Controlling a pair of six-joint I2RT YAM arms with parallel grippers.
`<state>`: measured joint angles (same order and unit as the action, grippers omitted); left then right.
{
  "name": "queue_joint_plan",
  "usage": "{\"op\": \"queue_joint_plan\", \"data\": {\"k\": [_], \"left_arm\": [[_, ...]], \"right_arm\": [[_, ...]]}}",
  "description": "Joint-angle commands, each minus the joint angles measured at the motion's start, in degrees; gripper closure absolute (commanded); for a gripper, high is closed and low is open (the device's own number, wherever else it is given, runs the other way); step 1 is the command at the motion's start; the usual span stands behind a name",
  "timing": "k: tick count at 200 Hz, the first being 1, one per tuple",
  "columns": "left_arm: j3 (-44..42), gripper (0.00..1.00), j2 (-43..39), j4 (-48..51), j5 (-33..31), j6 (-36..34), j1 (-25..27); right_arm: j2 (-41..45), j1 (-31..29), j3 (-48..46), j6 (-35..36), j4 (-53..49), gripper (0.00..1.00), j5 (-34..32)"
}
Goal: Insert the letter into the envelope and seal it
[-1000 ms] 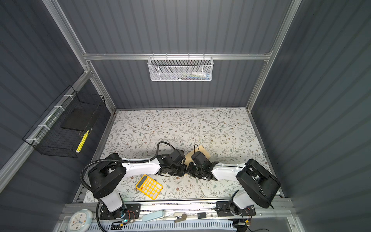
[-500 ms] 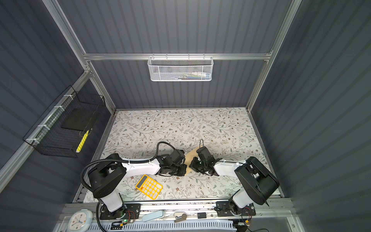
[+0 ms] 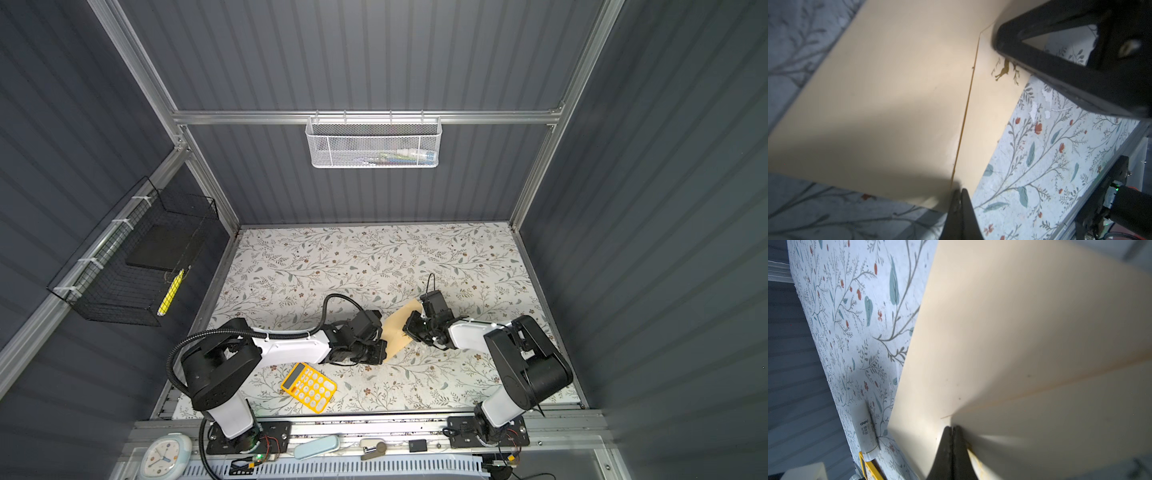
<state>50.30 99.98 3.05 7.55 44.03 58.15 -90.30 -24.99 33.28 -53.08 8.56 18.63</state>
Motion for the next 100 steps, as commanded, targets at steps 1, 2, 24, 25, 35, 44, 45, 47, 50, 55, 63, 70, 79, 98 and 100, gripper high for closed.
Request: {"op": "queue_joint_plan", "data": {"k": [1,2,24,25,35,44,45,47,50,55,63,70,79,98,100], "left_arm": [[-3.59,0.96,2.77,6.96,-1.22,0.70,0.47],[-3.57,0.96,2.72,6.92,-1.22,0.71,0.47],[-3.72,0.95,1.52,5.97,-1.09,0.71,0.52],[-3.72,0.95,1.53,5.95,-1.07,0.71,0.49],[-3.13,0.94,1.29,5.83,-0.90,0.54,0.47],[-2.35,0.94,1.27,5.69,-0.37,0.23,0.47],[-2.25,0.93,1.27,5.63,-0.27,0.20,0.47],[-2.17,0.93,1.27,5.54,-0.04,0.18,0.52],[-1.89,0.93,1.13,5.29,0.41,0.11,0.48],[-1.58,0.92,1.06,4.20,1.32,0.05,0.48],[-1.26,0.89,0.79,1.37,3.80,-0.33,0.47],[-0.92,0.85,0.38,-1.09,5.85,-0.29,0.47],[-0.10,0.80,-0.50,-3.06,6.89,0.32,0.47],[3.28,0.77,-2.13,-2.85,5.88,0.97,0.43],[3.70,0.77,-2.22,-2.41,5.43,1.01,0.46]], "right_arm": [[-2.17,1.81,-0.84,2.21,-6.71,1.00,-3.48],[-2.12,1.89,-0.85,2.24,-6.71,1.00,-3.50],[-1.90,2.05,-1.41,2.02,-5.81,1.00,-2.82],[-1.90,2.05,-1.48,1.98,-5.82,1.00,-2.82],[-1.74,2.05,-1.75,1.84,-5.53,1.00,-2.83],[-1.55,2.05,-1.98,1.88,-4.99,1.00,-2.71],[-1.55,2.05,-2.07,1.91,-4.97,1.00,-2.63],[-1.48,2.08,-2.14,1.79,-4.78,1.00,-2.53],[-1.34,2.08,-2.26,1.82,-4.51,1.00,-2.47],[-1.28,2.06,-2.36,1.76,-4.14,1.00,-2.32],[-1.10,2.06,-2.56,1.82,-3.63,1.00,-2.01],[-1.03,2.07,-2.59,1.84,-3.47,1.00,-1.66],[-0.86,2.08,-2.56,2.01,-3.37,1.00,-1.33],[-0.54,2.05,-2.72,2.19,-3.28,1.00,-1.23],[-0.50,2.10,-2.77,2.12,-3.28,1.00,-1.19]]}}
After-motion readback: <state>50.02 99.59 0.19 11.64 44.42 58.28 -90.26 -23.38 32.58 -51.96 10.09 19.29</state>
